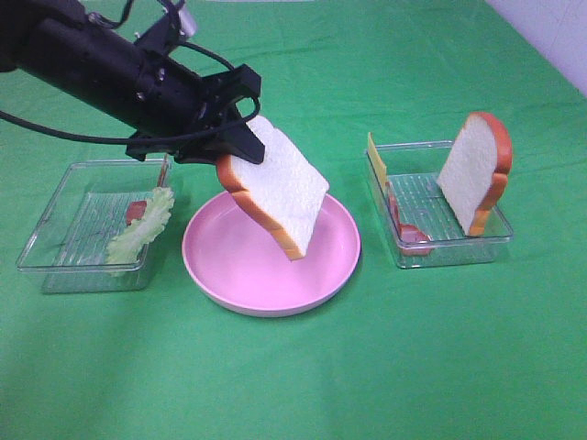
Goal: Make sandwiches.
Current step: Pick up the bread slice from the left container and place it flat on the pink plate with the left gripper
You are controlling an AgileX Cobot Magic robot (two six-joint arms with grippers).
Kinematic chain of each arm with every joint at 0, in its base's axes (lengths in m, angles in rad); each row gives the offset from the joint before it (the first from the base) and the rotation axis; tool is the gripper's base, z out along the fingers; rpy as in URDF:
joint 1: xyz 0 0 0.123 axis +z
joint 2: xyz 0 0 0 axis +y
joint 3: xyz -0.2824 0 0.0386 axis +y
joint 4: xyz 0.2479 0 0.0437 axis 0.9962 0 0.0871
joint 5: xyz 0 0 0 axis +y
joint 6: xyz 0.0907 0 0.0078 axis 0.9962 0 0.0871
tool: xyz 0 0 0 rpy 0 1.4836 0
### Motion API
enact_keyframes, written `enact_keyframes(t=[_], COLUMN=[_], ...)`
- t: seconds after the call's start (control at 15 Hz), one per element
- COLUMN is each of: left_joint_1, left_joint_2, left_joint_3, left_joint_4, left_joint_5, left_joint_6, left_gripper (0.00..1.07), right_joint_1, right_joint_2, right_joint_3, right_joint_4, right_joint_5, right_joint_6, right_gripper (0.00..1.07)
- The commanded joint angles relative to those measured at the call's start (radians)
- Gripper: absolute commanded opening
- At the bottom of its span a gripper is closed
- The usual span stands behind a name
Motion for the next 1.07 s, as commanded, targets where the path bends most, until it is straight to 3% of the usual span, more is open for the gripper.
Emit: enact_keyframes(t=[0.07,0.53,0.6,0.87,0.93,1.07], left_joint_1=[-0.034,-0.054,-0.054,-0.054,-0.054,-0.054], left_joint_2=[0.055,0.141,0.141,0.141,0.14,0.138], left_joint_3=[0.001,-0.001,-0.001,-0.002,-0.002,-0.012], left_joint_4=[-0.036,-0.05,-0.05,-0.026,-0.015,0.028], left_joint_5=[-0.075,-0.11,-0.112,-0.101,-0.09,-0.054], left_joint_6=[-0.053,-0.066,-0.064,-0.053,-0.029,0.004], left_gripper=[0.0,0.01,0.07,0.64,0.7,0.71], right_joint_1=[-0.004,-0.004,-0.004,-0.004,-0.004,-0.004], right_joint_2=[-0.009,-0.008,-0.008,-0.008,-0.008,-0.008], right_joint_3=[0.0,0.0,0.0,0.0,0.0,0.0], right_joint_4=[-0.005,-0.005,-0.005,-0.005,-0.005,-0.005], right_joint_5=[-0.009,-0.009,-0.009,-0.009,-0.009,-0.009], right_joint_6=[-0.012,-0.012,-0.012,-0.012,-0.012,-0.012], right_gripper=[0.77,0.77,0.77,0.77,0.77,0.77])
